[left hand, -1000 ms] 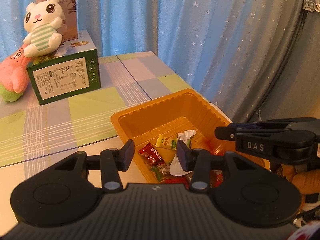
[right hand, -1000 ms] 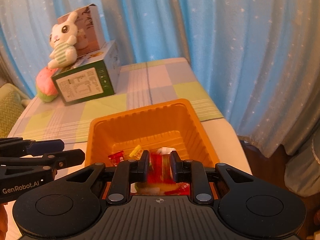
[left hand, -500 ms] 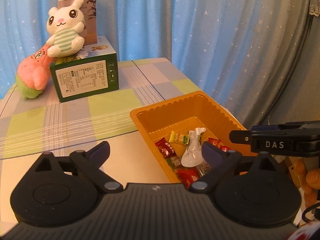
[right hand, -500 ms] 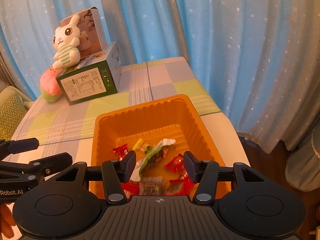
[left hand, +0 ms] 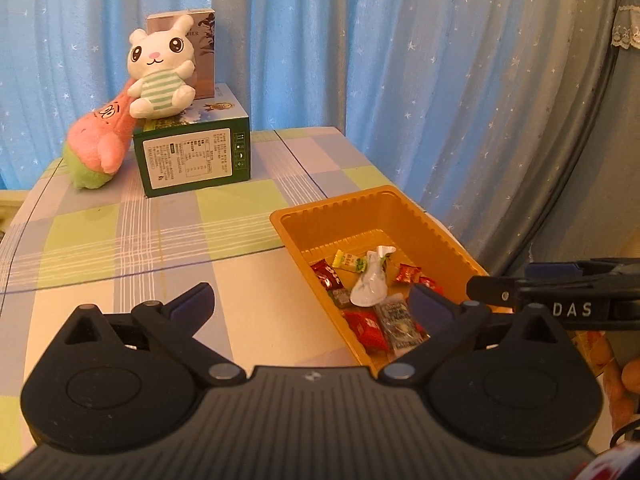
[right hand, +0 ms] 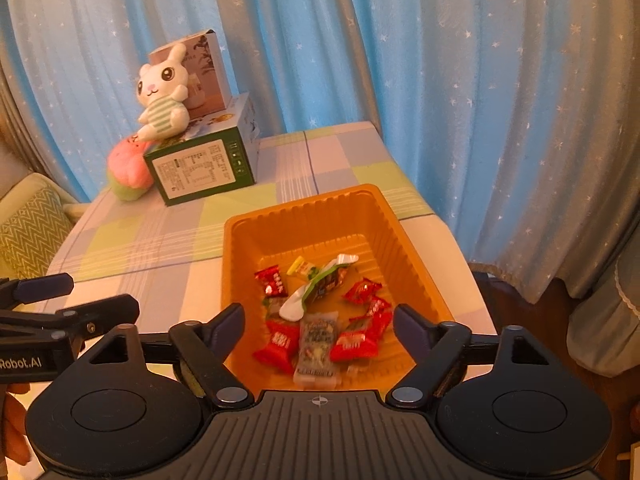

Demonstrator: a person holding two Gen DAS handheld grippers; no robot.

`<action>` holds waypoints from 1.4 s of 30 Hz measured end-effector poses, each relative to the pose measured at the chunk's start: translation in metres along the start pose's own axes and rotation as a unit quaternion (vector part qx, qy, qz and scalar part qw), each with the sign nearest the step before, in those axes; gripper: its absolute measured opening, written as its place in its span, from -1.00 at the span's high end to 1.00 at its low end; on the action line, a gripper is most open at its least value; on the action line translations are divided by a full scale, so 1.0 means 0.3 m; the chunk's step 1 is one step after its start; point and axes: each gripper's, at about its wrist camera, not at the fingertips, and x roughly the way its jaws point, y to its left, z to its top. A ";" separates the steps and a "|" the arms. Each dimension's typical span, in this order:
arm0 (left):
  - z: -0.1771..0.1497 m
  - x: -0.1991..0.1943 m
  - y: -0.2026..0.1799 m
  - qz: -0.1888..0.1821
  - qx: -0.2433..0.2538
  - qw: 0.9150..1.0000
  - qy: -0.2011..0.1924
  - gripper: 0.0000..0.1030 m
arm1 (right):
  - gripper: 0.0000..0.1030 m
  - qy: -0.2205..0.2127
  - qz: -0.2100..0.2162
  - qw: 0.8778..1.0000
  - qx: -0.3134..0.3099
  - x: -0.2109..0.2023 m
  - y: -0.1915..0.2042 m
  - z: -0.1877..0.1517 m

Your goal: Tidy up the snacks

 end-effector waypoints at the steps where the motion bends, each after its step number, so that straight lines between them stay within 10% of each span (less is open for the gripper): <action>1: -0.004 -0.016 0.001 -0.001 -0.003 1.000 0.000 -0.99 | -0.62 0.001 -0.003 1.000 0.001 -0.017 0.006 -0.009; 42: -0.371 -0.634 -0.033 0.075 -0.044 0.996 -0.016 -0.99 | -0.63 -0.037 -0.017 0.999 -0.005 -0.616 0.214 -0.406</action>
